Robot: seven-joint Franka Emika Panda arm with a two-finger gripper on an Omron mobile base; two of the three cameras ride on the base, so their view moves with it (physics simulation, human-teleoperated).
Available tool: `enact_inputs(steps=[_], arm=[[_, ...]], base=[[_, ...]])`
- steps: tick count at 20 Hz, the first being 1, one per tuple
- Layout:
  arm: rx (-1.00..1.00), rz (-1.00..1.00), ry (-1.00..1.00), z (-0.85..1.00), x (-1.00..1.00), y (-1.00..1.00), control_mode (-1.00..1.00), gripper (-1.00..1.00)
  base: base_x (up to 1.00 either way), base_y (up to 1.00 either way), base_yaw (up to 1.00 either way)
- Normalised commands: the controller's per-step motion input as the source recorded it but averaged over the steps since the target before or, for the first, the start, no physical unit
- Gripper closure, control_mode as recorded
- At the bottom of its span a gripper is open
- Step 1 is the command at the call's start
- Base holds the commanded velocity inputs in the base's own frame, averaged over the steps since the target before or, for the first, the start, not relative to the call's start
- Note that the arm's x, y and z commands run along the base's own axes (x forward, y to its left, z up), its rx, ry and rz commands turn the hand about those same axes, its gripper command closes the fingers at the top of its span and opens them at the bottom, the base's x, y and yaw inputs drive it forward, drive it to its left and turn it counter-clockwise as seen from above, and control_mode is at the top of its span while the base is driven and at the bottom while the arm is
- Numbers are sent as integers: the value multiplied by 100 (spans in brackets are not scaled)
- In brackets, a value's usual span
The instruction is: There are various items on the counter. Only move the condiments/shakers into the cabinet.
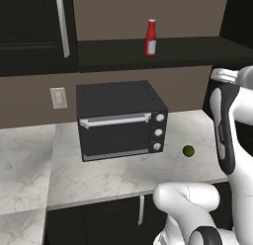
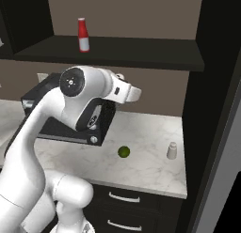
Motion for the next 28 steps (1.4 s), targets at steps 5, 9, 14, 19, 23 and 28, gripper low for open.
enact_inputs(steps=[5,9,14,19,23,28], arm=[[-4,0,-2,93,-20,52,-100,100],[0,0,0,65,-1,50,-100,100],[0,0,-2,8,3,31,-100,100],[8,3,0,0,27,-11,-100,100],[6,5,0,4,29,-17,-100,100],[0,0,0,0,47,0,-100,100]], base=[[0,0,0],[0,0,0],[0,0,0],[0,0,0],[0,0,0],[0,0,0]])
